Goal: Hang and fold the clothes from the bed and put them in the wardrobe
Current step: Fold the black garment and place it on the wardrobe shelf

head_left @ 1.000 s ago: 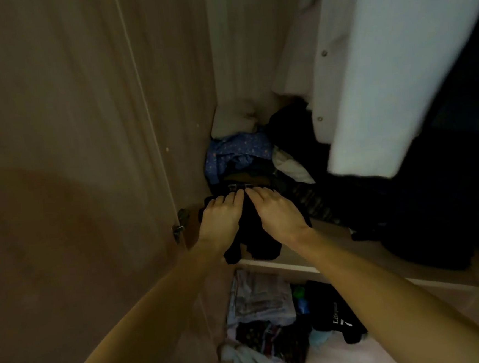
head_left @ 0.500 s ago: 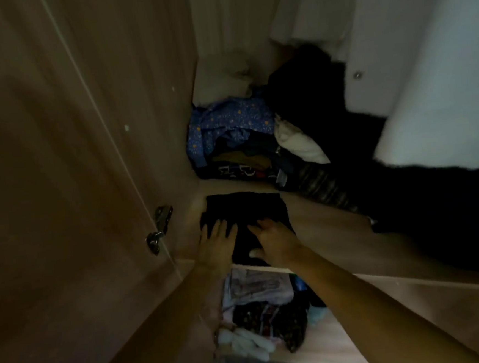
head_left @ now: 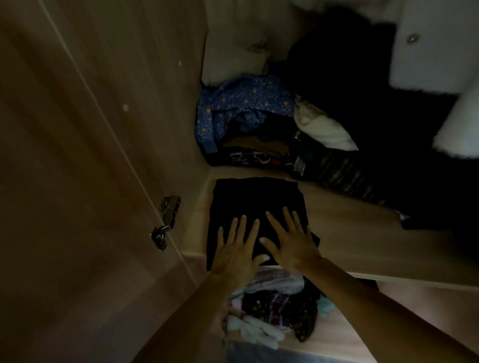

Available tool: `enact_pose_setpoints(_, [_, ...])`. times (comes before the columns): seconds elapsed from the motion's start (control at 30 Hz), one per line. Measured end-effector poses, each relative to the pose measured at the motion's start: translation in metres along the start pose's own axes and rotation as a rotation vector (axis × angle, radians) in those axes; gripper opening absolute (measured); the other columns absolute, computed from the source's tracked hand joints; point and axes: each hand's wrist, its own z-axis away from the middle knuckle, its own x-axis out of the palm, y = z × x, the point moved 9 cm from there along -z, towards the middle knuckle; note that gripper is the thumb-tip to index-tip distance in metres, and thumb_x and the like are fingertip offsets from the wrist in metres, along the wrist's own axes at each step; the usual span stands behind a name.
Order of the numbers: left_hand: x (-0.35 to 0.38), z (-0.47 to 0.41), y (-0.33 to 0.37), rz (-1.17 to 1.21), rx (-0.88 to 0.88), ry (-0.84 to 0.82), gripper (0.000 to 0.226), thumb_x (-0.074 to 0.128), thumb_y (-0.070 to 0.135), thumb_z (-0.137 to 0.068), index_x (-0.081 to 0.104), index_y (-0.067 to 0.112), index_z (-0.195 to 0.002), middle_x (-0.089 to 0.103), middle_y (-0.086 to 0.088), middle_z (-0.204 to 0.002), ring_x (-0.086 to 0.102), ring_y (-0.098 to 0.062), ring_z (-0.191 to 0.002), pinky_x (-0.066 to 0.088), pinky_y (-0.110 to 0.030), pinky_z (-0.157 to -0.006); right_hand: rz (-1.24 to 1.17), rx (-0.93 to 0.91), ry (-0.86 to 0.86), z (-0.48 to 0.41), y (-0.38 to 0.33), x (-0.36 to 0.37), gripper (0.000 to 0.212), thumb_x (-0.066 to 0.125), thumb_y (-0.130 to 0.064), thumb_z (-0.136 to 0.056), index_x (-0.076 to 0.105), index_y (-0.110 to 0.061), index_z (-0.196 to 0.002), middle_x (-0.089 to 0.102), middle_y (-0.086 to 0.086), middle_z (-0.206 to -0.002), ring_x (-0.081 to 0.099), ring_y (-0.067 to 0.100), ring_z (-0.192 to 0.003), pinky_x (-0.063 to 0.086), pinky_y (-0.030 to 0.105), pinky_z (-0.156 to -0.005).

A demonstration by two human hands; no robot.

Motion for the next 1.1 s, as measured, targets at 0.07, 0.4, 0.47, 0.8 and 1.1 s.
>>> enact_pose_setpoints(0.07, [0.003, -0.009, -0.011, -0.01, -0.018, -0.016, 0.076, 0.021, 0.064, -0.092, -0.013, 0.026, -0.149, -0.012, -0.006, -0.159, -0.011, -0.023, -0.146, -0.005, -0.049, -0.116, -0.008, -0.001, 0.004, -0.012, -0.007, 0.002, 0.067, 0.021, -0.065, -0.093, -0.008, -0.042, -0.148, -0.016, 0.003, -0.158, -0.017, 0.027, -0.144, 0.001, 0.053, -0.116])
enact_pose_setpoints(0.4, [0.0, -0.032, -0.055, 0.034, -0.07, -0.159, 0.07, 0.029, 0.056, -0.096, -0.007, 0.029, -0.151, -0.015, -0.002, -0.158, -0.013, -0.022, -0.145, -0.007, -0.049, -0.116, -0.018, 0.032, -0.049, -0.045, -0.04, 0.011, 0.065, 0.021, -0.063, -0.094, -0.004, -0.039, -0.149, -0.015, 0.005, -0.158, -0.012, 0.028, -0.145, 0.001, 0.051, -0.117])
enact_pose_setpoints(0.47, [-0.01, -0.026, -0.05, 0.062, -0.092, -0.124, 0.073, 0.04, 0.049, -0.095, -0.001, 0.027, -0.151, -0.009, -0.004, -0.159, -0.009, -0.023, -0.146, -0.004, -0.049, -0.117, 0.002, 0.024, 0.003, -0.032, -0.04, 0.002, 0.064, 0.023, -0.06, -0.096, 0.001, -0.035, -0.151, -0.009, 0.008, -0.159, -0.005, 0.029, -0.146, 0.003, 0.051, -0.117])
enact_pose_setpoints(0.8, [-0.109, 0.053, -0.013, 0.404, -0.212, 0.256, 0.052, 0.042, 0.037, -0.097, 0.034, 0.017, -0.144, 0.039, -0.004, -0.147, 0.03, -0.023, -0.138, 0.017, -0.039, -0.113, -0.179, -0.086, 0.343, 0.051, -0.048, -0.091, 0.053, 0.035, -0.042, -0.099, 0.034, -0.015, -0.145, 0.033, 0.013, -0.151, 0.026, 0.029, -0.14, 0.027, 0.041, -0.111])
enact_pose_setpoints(1.1, [-0.166, 0.166, 0.033, 0.382, -0.148, 0.431, 0.064, 0.023, 0.055, -0.092, 0.047, 0.018, -0.137, 0.05, -0.004, -0.139, 0.04, -0.024, -0.132, 0.031, -0.046, -0.107, -0.266, -0.251, 0.466, 0.164, -0.059, -0.145, 0.041, 0.043, -0.035, -0.098, 0.054, -0.012, -0.131, 0.058, 0.007, -0.13, 0.052, 0.025, -0.119, 0.045, 0.037, -0.097])
